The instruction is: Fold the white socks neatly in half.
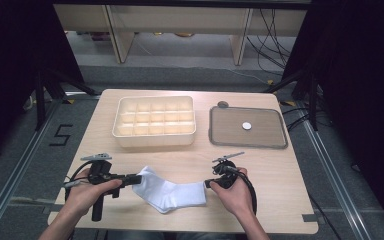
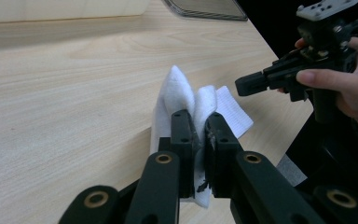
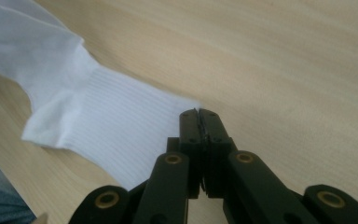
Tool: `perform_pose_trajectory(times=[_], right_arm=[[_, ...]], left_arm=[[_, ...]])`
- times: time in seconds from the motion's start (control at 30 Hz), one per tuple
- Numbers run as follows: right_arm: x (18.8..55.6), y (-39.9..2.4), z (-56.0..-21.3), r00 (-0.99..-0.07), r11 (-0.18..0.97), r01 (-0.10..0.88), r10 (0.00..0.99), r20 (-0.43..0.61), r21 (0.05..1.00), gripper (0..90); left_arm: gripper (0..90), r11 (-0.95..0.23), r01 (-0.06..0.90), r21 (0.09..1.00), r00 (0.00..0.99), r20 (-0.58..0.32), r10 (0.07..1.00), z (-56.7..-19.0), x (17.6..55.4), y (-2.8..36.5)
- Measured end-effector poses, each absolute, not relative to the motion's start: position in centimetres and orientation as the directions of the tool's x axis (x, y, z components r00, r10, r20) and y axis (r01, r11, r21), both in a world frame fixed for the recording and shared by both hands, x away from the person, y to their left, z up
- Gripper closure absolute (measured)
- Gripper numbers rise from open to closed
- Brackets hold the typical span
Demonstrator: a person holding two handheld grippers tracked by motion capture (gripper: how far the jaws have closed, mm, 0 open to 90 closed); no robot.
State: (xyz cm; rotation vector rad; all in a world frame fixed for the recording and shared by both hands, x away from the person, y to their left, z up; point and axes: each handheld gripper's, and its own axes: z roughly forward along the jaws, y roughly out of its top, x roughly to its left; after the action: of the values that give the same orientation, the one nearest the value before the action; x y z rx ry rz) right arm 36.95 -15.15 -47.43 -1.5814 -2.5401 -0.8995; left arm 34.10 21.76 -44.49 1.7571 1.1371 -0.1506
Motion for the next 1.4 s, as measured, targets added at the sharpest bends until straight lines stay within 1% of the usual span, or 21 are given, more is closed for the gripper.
perform_pose_trajectory(times=[0.2, 0.23, 0.27, 0.3, 0.33, 0.47, 0.6, 0.73, 0.8, 0.87, 0.9, 0.93, 0.97, 1.07, 1.1, 1.13, 1.17, 1.2, 1.33, 1.4], right_arm=[[36.6, -14.6, -48.3, -0.471, 0.325, 0.845, 0.828, 0.303, 0.426, 89.7], [36.6, -14.4, -48.5, -0.465, 0.330, 0.847, 0.839, 0.282, 0.417, 89.7], [36.6, -14.4, -48.5, -0.465, 0.330, 0.847, 0.839, 0.282, 0.417, 89.7], [36.5, -14.3, -48.5, -0.457, 0.320, 0.856, 0.835, 0.305, 0.406, 89.8], [36.6, -14.4, -48.5, -0.471, 0.332, 0.846, 0.832, 0.292, 0.417, 89.8], [36.7, -14.2, -48.7, -0.465, 0.331, 0.846, 0.842, 0.275, 0.417, 89.6], [36.6, -13.9, -48.7, -0.467, 0.326, 0.848, 0.833, 0.298, 0.417, 89.4], [36.7, -13.8, -48.7, -0.476, 0.334, 0.839, 0.833, 0.283, 0.430, 89.3], [36.8, -13.6, -48.8, -0.470, 0.335, 0.845, 0.838, 0.278, 0.418, 89.2], [36.8, -13.5, -48.7, -0.473, 0.337, 0.846, 0.832, 0.289, 0.414, 89.2], [36.8, -13.4, -48.6, -0.457, 0.320, 0.857, 0.833, 0.312, 0.403, 89.2], [36.8, -13.4, -48.6, -0.472, 0.334, 0.847, 0.830, 0.296, 0.415, 89.1], [36.8, -13.2, -48.7, -0.466, 0.333, 0.847, 0.840, 0.278, 0.416, 89.1], [36.8, -13.2, -48.7, -0.482, 0.341, 0.839, 0.827, 0.289, 0.423, 89.0], [36.8, -13.1, -48.7, -0.474, 0.338, 0.844, 0.833, 0.285, 0.418, 88.9], [36.8, -13.0, -48.6, -0.461, 0.323, 0.855, 0.833, 0.306, 0.406, 88.9], [36.8, -13.0, -48.7, -0.470, 0.335, 0.847, 0.834, 0.288, 0.412, 88.9], [36.9, -13.0, -48.7, -0.483, 0.341, 0.840, 0.824, 0.295, 0.422, 88.8], [36.9, -12.9, -48.7, -0.482, 0.341, 0.838, 0.828, 0.285, 0.425, 88.6], [36.8, -12.6, -48.6, -0.468, 0.331, 0.849, 0.832, 0.298, 0.411, 88.6]], left_arm=[[83.0, -0.062, 0.739, 0.670, 0.559, -0.560, 0.612, -44.2, 34.0, 21.2], [83.0, -0.058, 0.741, 0.669, 0.557, -0.563, 0.611, -44.1, 34.0, 21.1], [83.0, -0.059, 0.740, 0.670, 0.558, -0.563, 0.610, -44.1, 34.0, 21.0], [83.0, -0.062, 0.739, 0.671, 0.561, -0.562, 0.608, -44.1, 34.1, 21.0], [83.0, -0.066, 0.738, 0.671, 0.565, -0.562, 0.605, -44.1, 34.1, 20.9], [83.0, -0.060, 0.739, 0.671, 0.565, -0.568, 0.599, -44.1, 34.1, 20.5], [83.0, -0.067, 0.738, 0.671, 0.570, -0.568, 0.594, -44.1, 34.1, 20.0], [83.0, -0.073, 0.739, 0.669, 0.574, -0.570, 0.588, -44.2, 34.2, 19.5], [83.0, -0.080, 0.738, 0.670, 0.580, -0.568, 0.584, -44.2, 34.2, 19.3], [83.0, -0.082, 0.738, 0.670, 0.582, -0.569, 0.581, -44.2, 34.2, 19.1], [83.0, -0.081, 0.738, 0.670, 0.581, -0.570, 0.580, -44.2, 34.2, 19.0], [83.0, -0.086, 0.737, 0.671, 0.585, -0.569, 0.578, -44.2, 34.2, 18.9], [83.0, -0.087, 0.736, 0.672, 0.587, -0.569, 0.576, -44.2, 34.3, 18.6], [83.0, -0.088, 0.738, 0.669, 0.585, -0.570, 0.577, -44.2, 34.3, 18.4], [83.0, -0.093, 0.737, 0.670, 0.590, -0.570, 0.572, -44.3, 34.3, 18.3], [83.0, -0.092, 0.737, 0.669, 0.590, -0.571, 0.571, -44.3, 34.4, 18.2], [83.0, -0.096, 0.739, 0.667, 0.589, -0.570, 0.573, -44.3, 34.4, 18.1], [83.0, -0.098, 0.739, 0.667, 0.590, -0.570, 0.572, -44.3, 34.4, 18.1], [83.0, -0.102, 0.737, 0.668, 0.593, -0.567, 0.571, -44.4, 34.5, 17.7], [83.0, -0.107, 0.737, 0.668, 0.596, -0.566, 0.569, -44.5, 34.5, 17.5]])
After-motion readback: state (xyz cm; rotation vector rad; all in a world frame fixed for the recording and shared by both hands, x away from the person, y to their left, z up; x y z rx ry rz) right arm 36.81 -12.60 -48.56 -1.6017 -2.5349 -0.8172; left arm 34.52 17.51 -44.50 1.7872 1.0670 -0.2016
